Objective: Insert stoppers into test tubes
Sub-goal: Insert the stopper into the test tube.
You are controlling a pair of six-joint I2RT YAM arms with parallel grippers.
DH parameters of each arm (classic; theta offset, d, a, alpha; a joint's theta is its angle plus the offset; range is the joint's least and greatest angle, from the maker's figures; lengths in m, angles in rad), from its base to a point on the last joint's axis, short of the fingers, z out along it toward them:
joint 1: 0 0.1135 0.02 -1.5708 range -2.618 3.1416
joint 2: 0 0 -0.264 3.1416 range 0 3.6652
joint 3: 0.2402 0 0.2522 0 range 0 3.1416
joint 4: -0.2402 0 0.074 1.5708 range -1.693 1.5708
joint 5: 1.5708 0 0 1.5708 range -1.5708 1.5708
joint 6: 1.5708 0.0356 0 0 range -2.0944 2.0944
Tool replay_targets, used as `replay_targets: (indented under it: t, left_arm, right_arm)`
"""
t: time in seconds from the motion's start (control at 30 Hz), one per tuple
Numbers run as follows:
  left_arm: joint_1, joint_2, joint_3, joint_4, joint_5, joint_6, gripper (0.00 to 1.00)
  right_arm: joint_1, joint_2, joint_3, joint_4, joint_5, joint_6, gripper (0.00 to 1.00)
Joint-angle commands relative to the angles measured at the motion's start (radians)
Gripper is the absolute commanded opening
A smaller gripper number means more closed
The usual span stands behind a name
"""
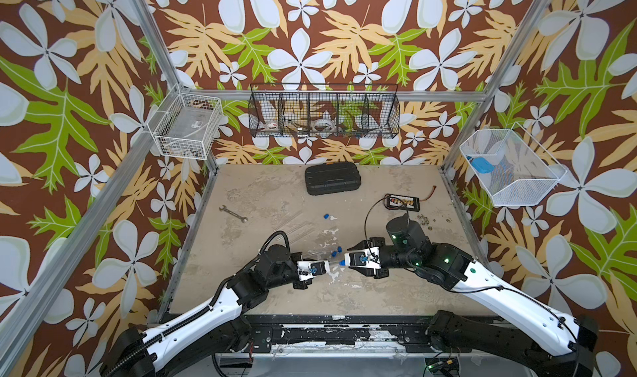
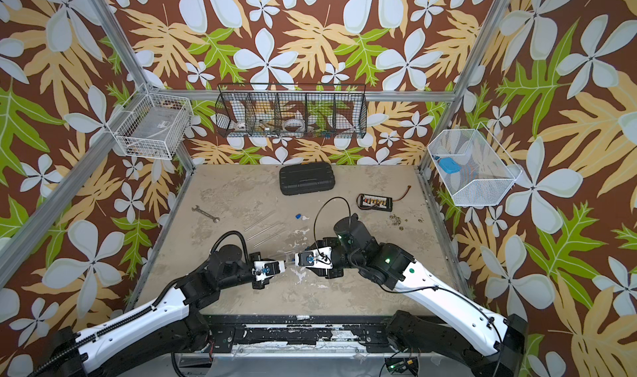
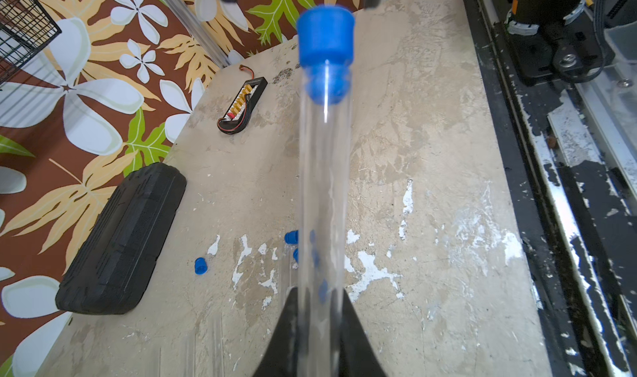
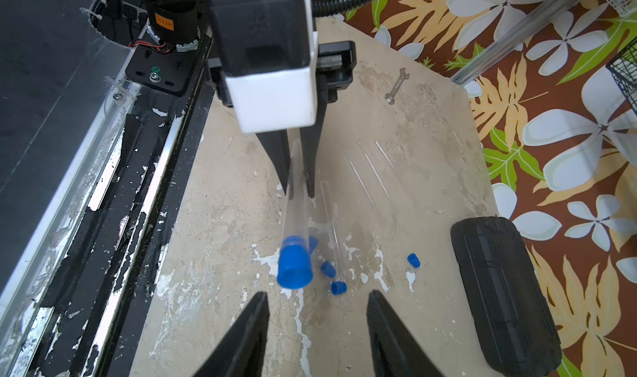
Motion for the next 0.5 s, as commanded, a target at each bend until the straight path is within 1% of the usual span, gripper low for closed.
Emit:
replay_targets:
  t: [0.0, 0.13, 0.23, 0.47]
  left_arm:
    - [0.0, 0.006, 0.01, 0.016, 0.044, -0.018, 0.0]
    - [0.0, 0.008, 0.009, 0.022, 0.056, -0.036, 0.0]
    - [0.0, 0.008, 0.005, 0.021, 0.061, -0.043, 0.0]
    - [0.0, 0.007, 0.005, 0.028, 0.062, -0.043, 0.0]
  right_arm:
    - [0.011, 0.009, 0.003, 0.007, -0.012, -0.068, 0.46]
    - [0.019, 0.02, 0.008, -0.002, -0.03, -0.115, 0.4]
    - [0.029, 0.02, 0.002, -0.005, -0.027, -0.125, 0.37]
    - [0.032, 0.018, -0.006, -0.005, -0.028, -0.139, 0.32]
